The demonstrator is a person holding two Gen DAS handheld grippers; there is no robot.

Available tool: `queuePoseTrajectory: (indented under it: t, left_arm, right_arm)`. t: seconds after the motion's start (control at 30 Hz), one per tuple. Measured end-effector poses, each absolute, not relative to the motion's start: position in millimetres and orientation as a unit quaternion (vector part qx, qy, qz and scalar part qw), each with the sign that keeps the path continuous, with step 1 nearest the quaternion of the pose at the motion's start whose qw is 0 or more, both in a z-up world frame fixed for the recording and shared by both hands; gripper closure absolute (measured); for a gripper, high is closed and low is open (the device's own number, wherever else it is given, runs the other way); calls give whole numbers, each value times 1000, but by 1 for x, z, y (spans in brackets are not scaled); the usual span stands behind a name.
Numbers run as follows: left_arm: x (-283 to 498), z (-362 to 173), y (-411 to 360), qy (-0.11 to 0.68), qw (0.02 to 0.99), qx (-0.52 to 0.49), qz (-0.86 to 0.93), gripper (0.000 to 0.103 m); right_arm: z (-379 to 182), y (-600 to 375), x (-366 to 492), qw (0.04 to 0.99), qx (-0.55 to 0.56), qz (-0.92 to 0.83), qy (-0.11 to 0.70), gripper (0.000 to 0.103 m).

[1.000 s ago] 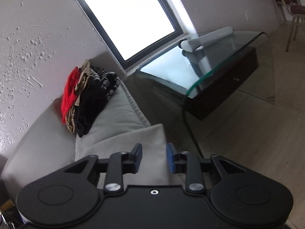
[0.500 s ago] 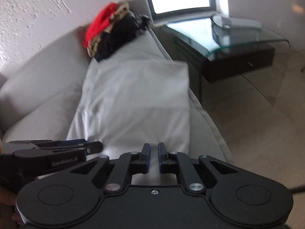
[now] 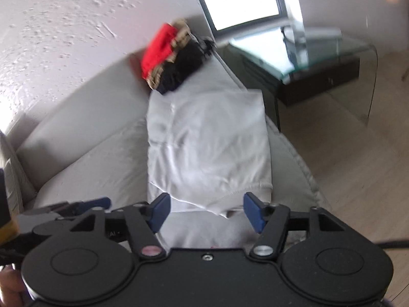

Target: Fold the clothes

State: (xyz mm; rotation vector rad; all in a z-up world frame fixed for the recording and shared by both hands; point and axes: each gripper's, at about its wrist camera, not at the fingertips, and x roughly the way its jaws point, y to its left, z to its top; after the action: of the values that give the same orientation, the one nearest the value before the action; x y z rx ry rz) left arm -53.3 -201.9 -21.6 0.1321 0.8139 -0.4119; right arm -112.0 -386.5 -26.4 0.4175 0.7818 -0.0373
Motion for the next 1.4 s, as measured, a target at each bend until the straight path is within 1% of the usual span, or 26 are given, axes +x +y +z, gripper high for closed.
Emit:
queuePoseTrajectory:
  t: [0.03, 0.1, 0.2, 0.23, 0.27, 0.43, 0.63, 1.0, 1.4]
  left_arm:
    - [-57, -13, -200, 386, 900, 65, -194, 17]
    - [-68, 2, -196, 371, 907, 65, -189, 13]
    - [-78, 20, -191, 362, 911, 55, -190, 11]
    - [-80, 25, -190, 363, 911, 51, -191, 11]
    - [-82, 30, -189, 363, 910, 49, -192, 10]
    - [-98, 45, -188, 354, 915, 48, -188, 7]
    - [-105, 51, -193, 357, 912, 46, -198, 6]
    - [-96, 20, -202, 383, 900, 59, -200, 5]
    - [-94, 12, -205, 381, 900, 56, -205, 6]
  right_arm:
    - [-17, -384, -116, 905, 196, -21, 378, 30]
    - [0, -378, -123, 908, 175, -26, 379, 28]
    - [24, -370, -130, 913, 131, -33, 384, 24]
    - [31, -369, -132, 914, 125, -35, 385, 19]
    - [38, -368, -135, 915, 118, -37, 385, 17]
    - [60, -364, -147, 912, 104, -40, 394, 12]
    - [76, -361, -157, 914, 96, -42, 392, 11]
    - [37, -361, -152, 898, 107, -54, 424, 11]
    - [30, -362, -147, 896, 96, -58, 429, 11]
